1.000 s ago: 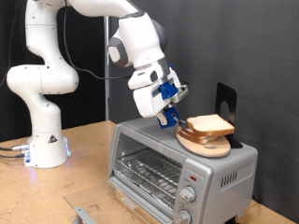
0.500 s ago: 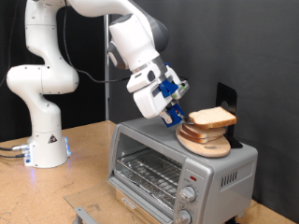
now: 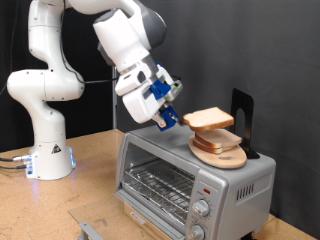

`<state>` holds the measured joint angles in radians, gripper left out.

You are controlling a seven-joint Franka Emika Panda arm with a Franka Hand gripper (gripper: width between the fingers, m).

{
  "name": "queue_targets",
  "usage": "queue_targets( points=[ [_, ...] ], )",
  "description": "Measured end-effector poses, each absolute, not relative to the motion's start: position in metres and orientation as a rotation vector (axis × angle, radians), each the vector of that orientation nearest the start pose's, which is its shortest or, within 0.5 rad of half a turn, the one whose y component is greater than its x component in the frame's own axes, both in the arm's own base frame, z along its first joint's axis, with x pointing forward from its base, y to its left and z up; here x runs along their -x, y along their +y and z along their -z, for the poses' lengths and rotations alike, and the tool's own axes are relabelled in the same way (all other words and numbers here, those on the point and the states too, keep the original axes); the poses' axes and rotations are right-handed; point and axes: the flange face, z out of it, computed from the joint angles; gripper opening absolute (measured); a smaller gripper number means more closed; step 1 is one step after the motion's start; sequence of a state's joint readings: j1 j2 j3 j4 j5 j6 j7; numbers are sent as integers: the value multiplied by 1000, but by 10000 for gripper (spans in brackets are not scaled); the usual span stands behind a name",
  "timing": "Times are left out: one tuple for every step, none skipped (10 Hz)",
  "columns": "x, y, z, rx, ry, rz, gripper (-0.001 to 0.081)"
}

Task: Make a piece of toast with the oven

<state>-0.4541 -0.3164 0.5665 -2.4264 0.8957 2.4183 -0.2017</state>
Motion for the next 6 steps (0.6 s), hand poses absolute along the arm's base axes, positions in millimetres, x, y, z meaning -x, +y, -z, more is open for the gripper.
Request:
queue_targets(
  points=[
    [-464, 58, -440, 2582, 358, 410, 325],
    [-464, 58, -439, 2584, 357, 406, 325],
    [-464, 56, -437, 2582, 351, 400, 325],
    [-461, 48, -435, 2574, 338, 390, 325],
    [-459, 35, -434, 2559, 321, 381, 325],
    [-455, 19, -433, 2547, 311, 373, 325]
  ],
)
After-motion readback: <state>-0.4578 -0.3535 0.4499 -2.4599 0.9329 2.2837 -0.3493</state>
